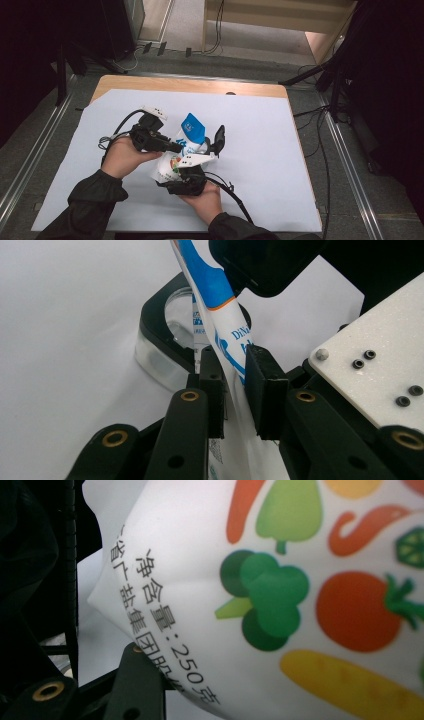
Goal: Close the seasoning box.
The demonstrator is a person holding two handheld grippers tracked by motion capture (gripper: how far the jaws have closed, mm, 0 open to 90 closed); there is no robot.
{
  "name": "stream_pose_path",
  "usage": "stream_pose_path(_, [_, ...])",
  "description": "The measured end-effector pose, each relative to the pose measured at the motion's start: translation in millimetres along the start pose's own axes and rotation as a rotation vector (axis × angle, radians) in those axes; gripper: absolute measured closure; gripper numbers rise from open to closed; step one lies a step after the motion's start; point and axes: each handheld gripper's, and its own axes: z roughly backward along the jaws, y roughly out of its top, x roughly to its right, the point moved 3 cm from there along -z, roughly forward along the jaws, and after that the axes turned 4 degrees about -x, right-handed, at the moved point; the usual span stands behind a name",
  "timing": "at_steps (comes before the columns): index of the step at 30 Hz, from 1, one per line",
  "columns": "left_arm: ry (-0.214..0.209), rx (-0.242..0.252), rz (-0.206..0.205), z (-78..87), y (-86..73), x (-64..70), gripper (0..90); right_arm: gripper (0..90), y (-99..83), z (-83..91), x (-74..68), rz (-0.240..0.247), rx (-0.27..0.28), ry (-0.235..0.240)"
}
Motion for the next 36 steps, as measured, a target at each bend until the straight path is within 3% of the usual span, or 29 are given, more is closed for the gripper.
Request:
stream_pose_path(5, [0.047,-0.002,-0.033,-3.9,1.6,4.1,88.3,56.2,2.2,0.4,0.1,-0.005,-0.005,0.003])
stream_pose_path(10, [0.067,0.002,-0.037,-3.7,2.7,6.0,89.6,54.6,3.6,0.3,-1.2,-0.01,-0.012,0.017])
stream_pose_path(16, [0.057,0.008,-0.03,-2.6,3.3,6.4,89.9,51.7,6.1,-0.1,-4.6,0.002,-0.017,0.021])
stream_pose_path(27, [0.054,0.024,-0.028,-3.0,5.0,7.0,89.0,56.1,8.9,2.3,-3.9,-0.046,-0.002,0.052])
stream_pose_path(36, [0.069,0.023,-0.032,-3.6,6.5,9.1,89.9,55.9,11.9,2.4,-4.7,-0.006,-0.018,0.052])
